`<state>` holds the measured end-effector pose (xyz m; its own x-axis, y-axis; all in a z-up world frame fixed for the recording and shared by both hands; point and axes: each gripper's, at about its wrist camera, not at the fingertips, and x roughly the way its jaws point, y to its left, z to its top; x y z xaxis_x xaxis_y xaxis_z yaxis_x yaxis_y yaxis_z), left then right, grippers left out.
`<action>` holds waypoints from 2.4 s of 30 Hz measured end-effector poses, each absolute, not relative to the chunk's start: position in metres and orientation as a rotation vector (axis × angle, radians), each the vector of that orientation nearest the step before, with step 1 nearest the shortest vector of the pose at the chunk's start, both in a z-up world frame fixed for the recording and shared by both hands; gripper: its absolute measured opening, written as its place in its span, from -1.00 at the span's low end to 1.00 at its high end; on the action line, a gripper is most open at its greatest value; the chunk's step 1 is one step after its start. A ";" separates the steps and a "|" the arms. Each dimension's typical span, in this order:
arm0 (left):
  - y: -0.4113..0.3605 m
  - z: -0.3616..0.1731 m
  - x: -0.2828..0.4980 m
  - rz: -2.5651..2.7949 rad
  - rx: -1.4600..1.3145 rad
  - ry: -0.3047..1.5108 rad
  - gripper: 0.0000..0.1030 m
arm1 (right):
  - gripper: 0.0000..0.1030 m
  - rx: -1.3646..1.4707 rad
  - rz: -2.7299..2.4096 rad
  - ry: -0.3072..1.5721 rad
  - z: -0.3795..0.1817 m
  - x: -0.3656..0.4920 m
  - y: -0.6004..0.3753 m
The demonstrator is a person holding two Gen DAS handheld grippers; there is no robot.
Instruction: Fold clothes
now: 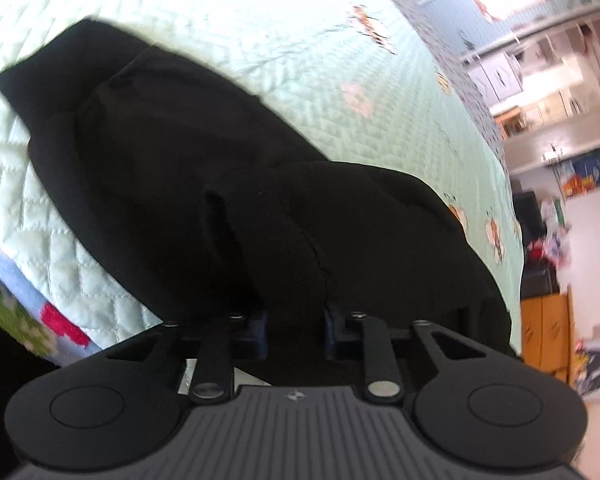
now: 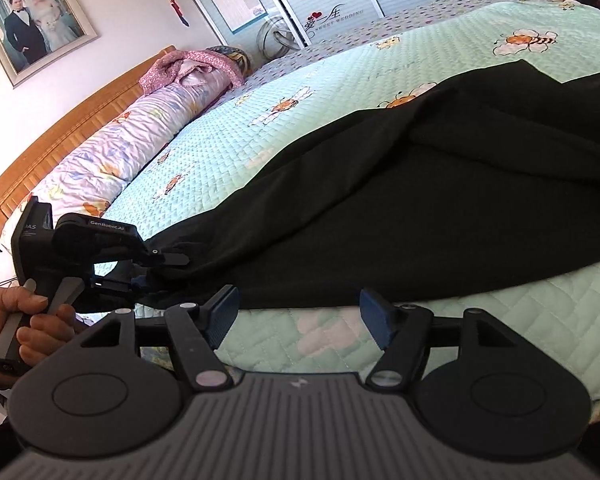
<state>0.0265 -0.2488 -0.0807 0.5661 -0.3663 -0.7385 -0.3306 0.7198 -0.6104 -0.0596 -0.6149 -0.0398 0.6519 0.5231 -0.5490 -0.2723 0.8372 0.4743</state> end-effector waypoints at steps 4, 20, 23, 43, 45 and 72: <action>-0.247 -0.057 0.027 -0.059 -0.756 0.944 -0.61 | 0.37 0.369 0.436 0.728 -0.040 -0.061 -0.623; -0.249 0.036 0.057 -0.193 -0.634 0.794 -0.63 | 0.42 0.424 0.383 0.707 -0.045 -0.058 -0.643; -0.252 0.053 0.058 -0.219 -0.646 0.756 -0.63 | 0.42 0.468 0.365 0.704 -0.046 -0.054 -0.653; -0.185 0.111 0.017 -0.175 -0.809 0.625 -0.65 | 0.58 0.928 0.365 0.652 -0.064 -0.029 -0.713; -0.175 0.109 0.010 -0.147 -0.824 0.616 -0.66 | 0.59 0.935 0.340 0.653 -0.068 -0.031 -0.718; -0.175 -0.072 0.003 0.087 -1.104 0.967 0.00 | 0.63 1.222 0.299 0.702 -0.096 -0.036 -0.728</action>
<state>0.0028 -0.1752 -0.0720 0.6078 -0.3852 -0.6944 -0.5030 0.4899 -0.7120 -0.0362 -0.7275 -0.0963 0.7557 0.5657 -0.3299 0.1539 0.3362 0.9291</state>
